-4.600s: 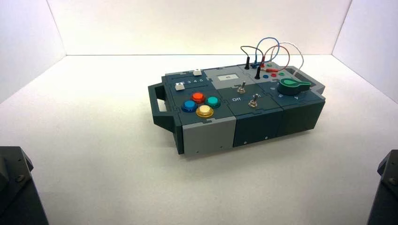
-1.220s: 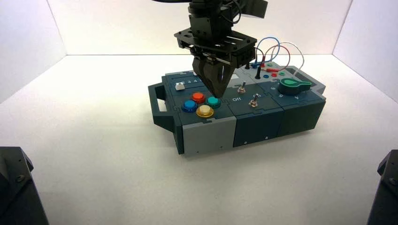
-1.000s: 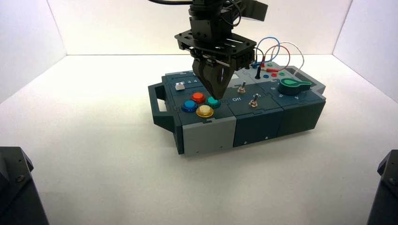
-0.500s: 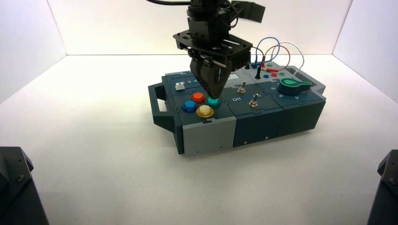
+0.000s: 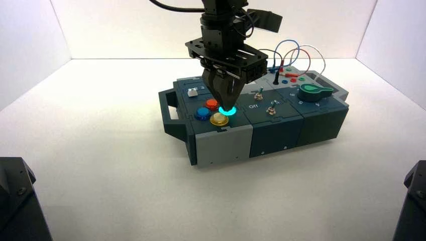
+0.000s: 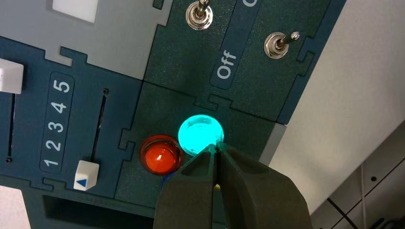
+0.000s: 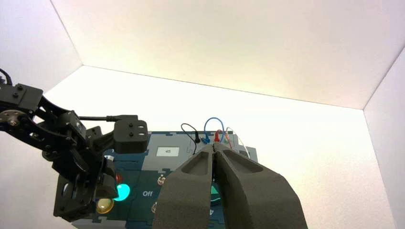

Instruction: Push the green button with the left gripper.

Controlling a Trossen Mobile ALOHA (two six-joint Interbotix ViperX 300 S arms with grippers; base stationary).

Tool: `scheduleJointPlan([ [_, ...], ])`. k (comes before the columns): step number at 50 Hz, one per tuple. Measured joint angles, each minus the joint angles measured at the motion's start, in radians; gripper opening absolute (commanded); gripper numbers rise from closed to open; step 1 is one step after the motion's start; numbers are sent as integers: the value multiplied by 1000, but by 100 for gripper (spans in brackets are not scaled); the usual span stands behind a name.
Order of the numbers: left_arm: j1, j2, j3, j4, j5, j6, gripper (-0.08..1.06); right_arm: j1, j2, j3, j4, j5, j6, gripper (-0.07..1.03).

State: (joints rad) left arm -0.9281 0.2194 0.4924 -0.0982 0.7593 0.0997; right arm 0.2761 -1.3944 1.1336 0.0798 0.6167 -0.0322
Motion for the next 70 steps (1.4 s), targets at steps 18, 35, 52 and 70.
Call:
scheduleJointPlan([
  [18,3,5,-5,0,-2,9,-3,-2,0,0,2,-2,2,-3],
  [35,5,6,-6,0,-2,9,-3,0,0,0,2,-2,2,-2],
  [52,6,-17,-6,0,-32,-5,-3,-2,-2,0,2,-3,2,-2],
  [70,37,-207,0,0,-61,-44,-3,-2,-11,0,2,-2,0,-2],
])
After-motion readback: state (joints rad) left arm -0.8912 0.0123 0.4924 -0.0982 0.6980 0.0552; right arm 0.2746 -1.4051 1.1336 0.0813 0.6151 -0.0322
